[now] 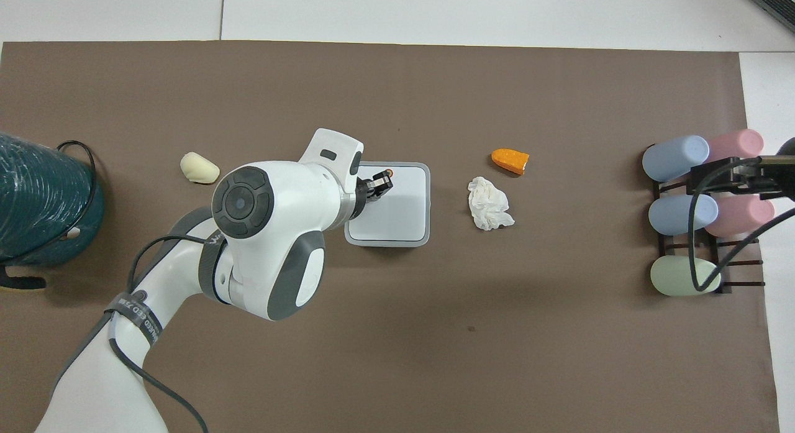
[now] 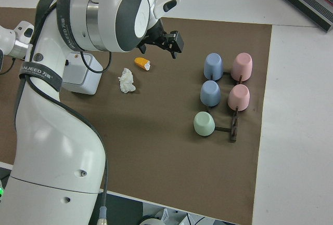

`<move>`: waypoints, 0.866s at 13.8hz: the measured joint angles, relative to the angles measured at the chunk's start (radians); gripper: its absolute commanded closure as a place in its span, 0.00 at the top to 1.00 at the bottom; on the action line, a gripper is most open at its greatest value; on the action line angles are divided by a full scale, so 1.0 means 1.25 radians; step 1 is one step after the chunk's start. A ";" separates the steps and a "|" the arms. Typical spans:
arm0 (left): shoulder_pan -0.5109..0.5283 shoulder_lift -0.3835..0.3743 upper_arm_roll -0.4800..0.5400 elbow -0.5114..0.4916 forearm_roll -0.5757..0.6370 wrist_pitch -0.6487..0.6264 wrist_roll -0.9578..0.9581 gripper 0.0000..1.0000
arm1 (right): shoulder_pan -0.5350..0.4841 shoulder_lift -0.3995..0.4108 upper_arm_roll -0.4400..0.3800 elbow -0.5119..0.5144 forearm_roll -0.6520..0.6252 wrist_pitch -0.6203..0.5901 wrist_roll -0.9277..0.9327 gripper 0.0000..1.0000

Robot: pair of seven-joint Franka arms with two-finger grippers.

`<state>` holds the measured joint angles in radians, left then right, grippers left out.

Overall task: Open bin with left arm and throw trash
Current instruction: 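Grasp the edge of the white bin lid with the left gripper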

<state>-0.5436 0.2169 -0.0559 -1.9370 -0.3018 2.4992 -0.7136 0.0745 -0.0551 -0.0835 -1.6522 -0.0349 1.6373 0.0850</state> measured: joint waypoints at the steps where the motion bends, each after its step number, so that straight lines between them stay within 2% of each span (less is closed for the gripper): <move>1: -0.001 0.000 0.000 0.000 0.000 0.001 -0.001 0.05 | 0.000 0.000 0.000 0.000 0.000 0.000 0.000 1.00; 12: -0.004 0.003 0.001 0.001 0.000 0.003 -0.001 0.08 | 0.000 0.000 0.000 0.000 0.000 0.000 0.000 1.00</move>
<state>-0.5486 0.2210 -0.0548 -1.9363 -0.3019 2.5028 -0.7146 0.0747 -0.0551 -0.0835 -1.6527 -0.0348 1.6373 0.0850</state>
